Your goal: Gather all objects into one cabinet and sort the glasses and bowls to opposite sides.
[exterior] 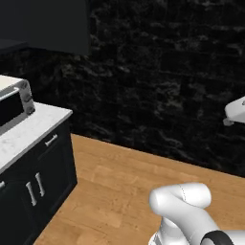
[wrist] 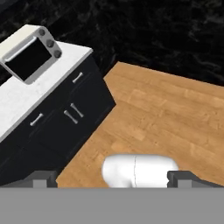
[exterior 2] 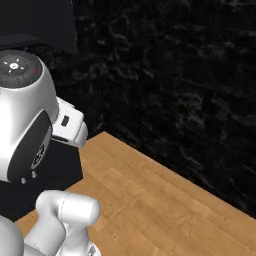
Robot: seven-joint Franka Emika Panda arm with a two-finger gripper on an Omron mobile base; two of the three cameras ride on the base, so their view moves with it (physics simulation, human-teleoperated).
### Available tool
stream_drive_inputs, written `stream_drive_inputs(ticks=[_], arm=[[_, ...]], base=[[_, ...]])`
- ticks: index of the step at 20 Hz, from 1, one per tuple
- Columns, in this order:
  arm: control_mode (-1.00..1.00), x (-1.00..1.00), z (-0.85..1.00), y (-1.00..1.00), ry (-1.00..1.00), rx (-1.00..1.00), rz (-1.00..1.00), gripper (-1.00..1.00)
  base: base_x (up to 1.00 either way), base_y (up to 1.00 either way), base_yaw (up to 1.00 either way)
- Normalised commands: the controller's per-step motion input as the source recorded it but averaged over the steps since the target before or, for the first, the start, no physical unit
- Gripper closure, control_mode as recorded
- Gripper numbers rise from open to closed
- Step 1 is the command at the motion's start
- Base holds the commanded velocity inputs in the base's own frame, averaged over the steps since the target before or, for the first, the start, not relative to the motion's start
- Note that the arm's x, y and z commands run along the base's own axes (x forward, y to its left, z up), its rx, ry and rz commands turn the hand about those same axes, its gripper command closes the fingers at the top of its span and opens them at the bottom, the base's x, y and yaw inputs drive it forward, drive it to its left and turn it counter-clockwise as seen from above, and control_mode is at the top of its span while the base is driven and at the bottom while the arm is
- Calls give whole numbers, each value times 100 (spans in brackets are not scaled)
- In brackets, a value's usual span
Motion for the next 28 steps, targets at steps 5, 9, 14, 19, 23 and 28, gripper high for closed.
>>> stream_drive_inputs(ticks=[5,9,14,19,23,28], arm=[[100,0,0,0,0,0,0,-100],[100,0,0,0,0,0,0,-100],[100,0,0,0,0,0,0,-100],[100,0,0,0,0,0,0,-100],[100,0,0,0,0,0,0,-100],[100,0,0,0,0,0,0,-100]], base=[[5,23,48],[4,26,48],[1,30,47],[11,27,43],[45,7,28],[77,0,22]])
